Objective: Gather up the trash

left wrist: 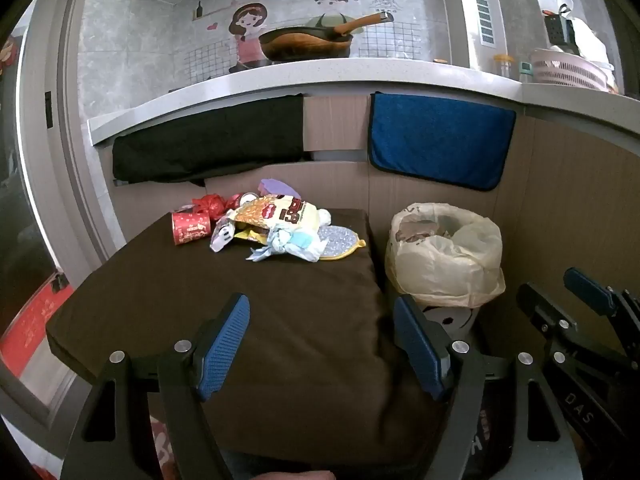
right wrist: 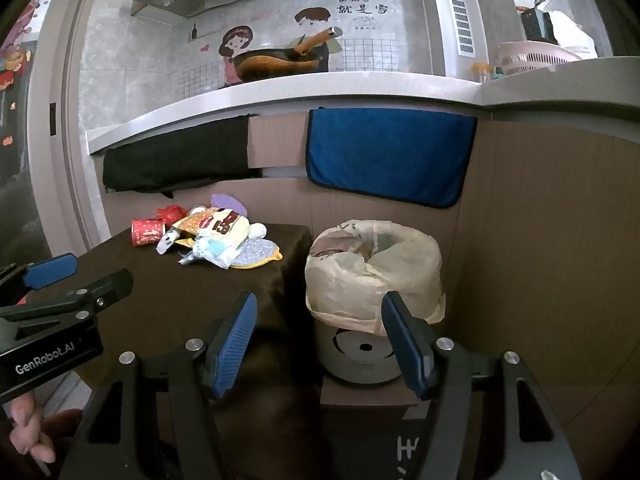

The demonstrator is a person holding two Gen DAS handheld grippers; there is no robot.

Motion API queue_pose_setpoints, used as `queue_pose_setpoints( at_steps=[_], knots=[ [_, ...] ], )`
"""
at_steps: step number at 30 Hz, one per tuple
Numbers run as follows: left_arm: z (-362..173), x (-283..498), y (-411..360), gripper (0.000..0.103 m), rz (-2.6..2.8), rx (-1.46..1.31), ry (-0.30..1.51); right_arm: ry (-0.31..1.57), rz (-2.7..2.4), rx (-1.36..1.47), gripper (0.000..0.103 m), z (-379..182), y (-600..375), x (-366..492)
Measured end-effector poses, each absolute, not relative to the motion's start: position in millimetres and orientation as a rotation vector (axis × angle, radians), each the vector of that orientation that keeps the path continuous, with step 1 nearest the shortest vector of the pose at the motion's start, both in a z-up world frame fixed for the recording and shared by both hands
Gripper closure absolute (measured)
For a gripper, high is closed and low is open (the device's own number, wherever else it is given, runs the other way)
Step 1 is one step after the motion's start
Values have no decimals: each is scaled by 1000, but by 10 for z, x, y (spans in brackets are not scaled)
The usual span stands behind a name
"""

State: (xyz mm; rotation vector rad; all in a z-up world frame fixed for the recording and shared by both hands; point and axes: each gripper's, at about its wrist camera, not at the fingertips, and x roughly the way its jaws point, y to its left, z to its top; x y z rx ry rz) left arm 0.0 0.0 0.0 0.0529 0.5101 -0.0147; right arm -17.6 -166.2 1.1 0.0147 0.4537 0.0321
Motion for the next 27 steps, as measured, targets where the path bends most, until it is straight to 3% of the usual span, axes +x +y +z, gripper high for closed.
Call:
queue_pose_setpoints(
  at_steps=[27],
  knots=[
    [1,-1,-1,28,-13,55,512,452,39,25,41,-2,-1698,-184]
  ],
)
